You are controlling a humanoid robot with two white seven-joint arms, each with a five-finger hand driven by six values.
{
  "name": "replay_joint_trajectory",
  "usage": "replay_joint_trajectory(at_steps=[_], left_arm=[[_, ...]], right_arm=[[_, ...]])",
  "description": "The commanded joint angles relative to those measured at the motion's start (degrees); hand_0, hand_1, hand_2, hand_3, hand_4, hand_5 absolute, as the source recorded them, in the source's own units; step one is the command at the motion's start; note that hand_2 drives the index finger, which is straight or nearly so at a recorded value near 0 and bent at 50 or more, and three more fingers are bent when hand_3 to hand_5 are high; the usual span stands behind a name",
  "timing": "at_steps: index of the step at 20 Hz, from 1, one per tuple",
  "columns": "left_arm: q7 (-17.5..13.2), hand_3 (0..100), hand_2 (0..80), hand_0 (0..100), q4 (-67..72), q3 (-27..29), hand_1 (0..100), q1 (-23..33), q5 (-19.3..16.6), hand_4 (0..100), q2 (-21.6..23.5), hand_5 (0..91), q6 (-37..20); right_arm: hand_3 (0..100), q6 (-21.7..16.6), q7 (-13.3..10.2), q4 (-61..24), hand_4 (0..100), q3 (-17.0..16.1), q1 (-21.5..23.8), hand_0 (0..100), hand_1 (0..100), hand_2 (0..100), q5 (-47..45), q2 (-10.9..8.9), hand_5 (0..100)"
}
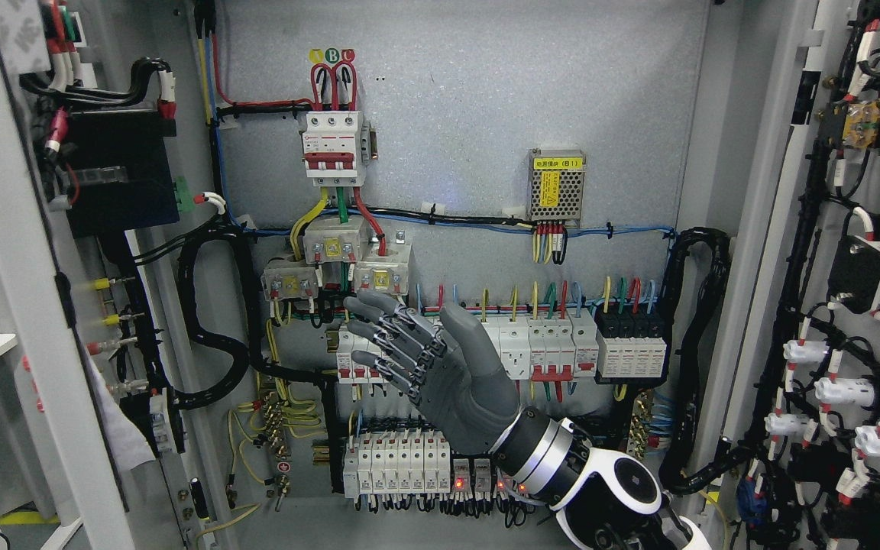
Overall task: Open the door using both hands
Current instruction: 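Pull the lamp door outward with the right hand, swinging it open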
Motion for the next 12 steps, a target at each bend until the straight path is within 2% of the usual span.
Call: replay_joint_trajectory(at_steps=[1, 5, 12], left_arm=[[0.0, 3, 2.9, 29, -1.9, 0.0, 0, 0.3, 0.1, 3, 1.6, 0.0, -0.4], [0.0, 3, 2.9, 29, -1.9, 0.0, 0, 0.1, 0.1, 3, 1.6, 0.0, -0.4], [0.0, 3, 2.8, 29, -1.9, 0.0, 0, 0.0, 0.1, 3, 1.7, 0.0, -0.5]], right_arm=[[0, -0.3, 3.5, -3.0, 0, 6.3, 1.8, 22, 0, 0, -0.2, 0.0, 0], [0, -2.5, 3.7, -4.9, 0, 10.3, 3.4, 22, 0, 0, -0.3, 0.0, 0], [0, -3.1, 3.7, -4.5, 0, 17.8, 3.3, 22, 0, 0, -0.4, 0.0, 0]])
